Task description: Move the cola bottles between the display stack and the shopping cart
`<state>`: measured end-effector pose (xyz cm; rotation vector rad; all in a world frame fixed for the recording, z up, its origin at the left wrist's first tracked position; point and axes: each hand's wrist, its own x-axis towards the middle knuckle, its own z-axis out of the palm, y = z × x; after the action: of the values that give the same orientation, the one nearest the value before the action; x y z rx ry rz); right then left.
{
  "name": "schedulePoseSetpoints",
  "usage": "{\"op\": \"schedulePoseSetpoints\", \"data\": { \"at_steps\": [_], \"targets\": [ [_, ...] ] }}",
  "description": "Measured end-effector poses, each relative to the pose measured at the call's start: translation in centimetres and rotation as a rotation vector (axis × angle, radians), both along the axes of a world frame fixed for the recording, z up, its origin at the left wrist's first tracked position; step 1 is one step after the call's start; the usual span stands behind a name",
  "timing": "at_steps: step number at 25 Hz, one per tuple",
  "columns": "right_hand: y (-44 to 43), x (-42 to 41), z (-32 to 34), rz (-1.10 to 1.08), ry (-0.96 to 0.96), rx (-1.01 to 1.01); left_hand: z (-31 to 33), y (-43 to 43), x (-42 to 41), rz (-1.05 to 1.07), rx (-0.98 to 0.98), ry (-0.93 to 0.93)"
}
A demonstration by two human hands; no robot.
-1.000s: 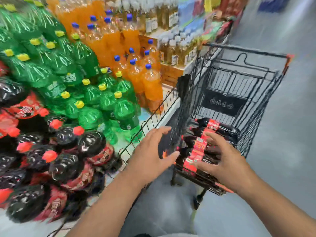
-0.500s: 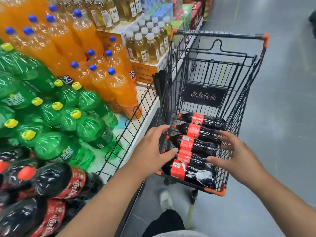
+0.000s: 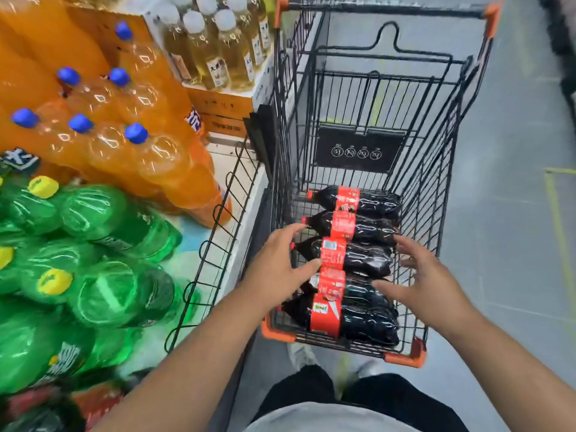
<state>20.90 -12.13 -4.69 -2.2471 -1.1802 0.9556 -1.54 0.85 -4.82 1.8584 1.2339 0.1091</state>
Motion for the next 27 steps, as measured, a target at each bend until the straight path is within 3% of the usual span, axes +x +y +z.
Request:
{"op": "schedulePoseSetpoints", "data": {
  "at_steps": [7,19,27],
  "targets": [
    [0.4,0.1,-6.8,0.163,0.039,-0.183,-6.8,-1.3,1.4,0.165,-0.258,0.052],
    [0.6,2.3,-17.1,0.415,0.109,-0.481,-19.2,-6.0,4.6,0.909,-0.684,0.144],
    [2.0,0.4,-23.3,0.595,0.1,-0.593,-25.7,-6.4,4.9,1.316,-0.873,0.029]
  ]
}}
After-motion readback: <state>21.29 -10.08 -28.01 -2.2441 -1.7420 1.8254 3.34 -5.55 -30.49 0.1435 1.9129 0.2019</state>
